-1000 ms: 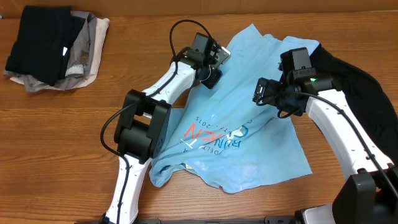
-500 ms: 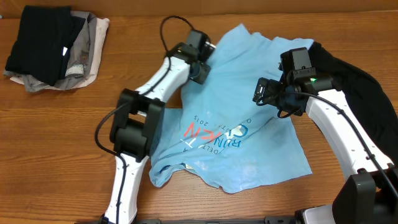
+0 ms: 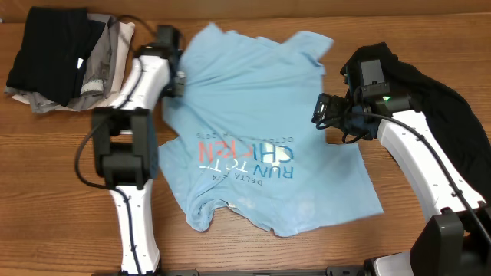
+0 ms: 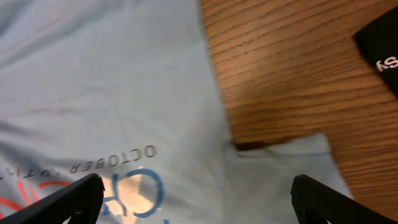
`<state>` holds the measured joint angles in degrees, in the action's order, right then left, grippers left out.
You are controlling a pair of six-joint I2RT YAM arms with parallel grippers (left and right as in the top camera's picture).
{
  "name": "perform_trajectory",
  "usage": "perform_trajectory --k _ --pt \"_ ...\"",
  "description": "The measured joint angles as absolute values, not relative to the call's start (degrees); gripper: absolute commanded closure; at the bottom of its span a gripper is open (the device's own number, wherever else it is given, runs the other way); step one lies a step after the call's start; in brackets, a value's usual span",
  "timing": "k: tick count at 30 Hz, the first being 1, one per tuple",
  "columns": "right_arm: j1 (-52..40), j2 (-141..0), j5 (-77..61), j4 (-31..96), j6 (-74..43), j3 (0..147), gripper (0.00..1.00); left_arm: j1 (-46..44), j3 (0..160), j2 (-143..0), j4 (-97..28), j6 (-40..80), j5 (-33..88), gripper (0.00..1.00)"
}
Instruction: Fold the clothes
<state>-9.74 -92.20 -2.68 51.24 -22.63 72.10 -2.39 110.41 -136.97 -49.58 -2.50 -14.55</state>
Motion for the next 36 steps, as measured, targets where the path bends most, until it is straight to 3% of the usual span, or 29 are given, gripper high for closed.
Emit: perform_trajectory --k 5,12,20,28,36 --pt "-9.7 -92.4 -2.3 51.0 -22.7 72.1 0.00 2.8 111.3 -136.7 -52.7 -1.1 -13.6 0.33" --pt "-9.7 -95.4 -2.9 54.1 -22.7 72.1 0.00 5.1 120.1 -139.5 -64.9 -0.1 -8.1 0.08" --pt "-9.7 -95.4 -6.4 56.2 -22.6 72.1 0.00 1.3 145.6 -140.6 -80.8 -0.1 -3.0 0.02" --pt "-10.5 -92.3 -10.6 59.3 -22.7 72.1 0.00 -2.3 170.5 -140.6 -94.8 -0.1 -1.0 0.02" --pt "-21.2 -85.4 -11.1 63.5 -22.7 72.1 0.01 -2.1 178.7 -137.9 -96.5 -0.1 1.7 0.02"
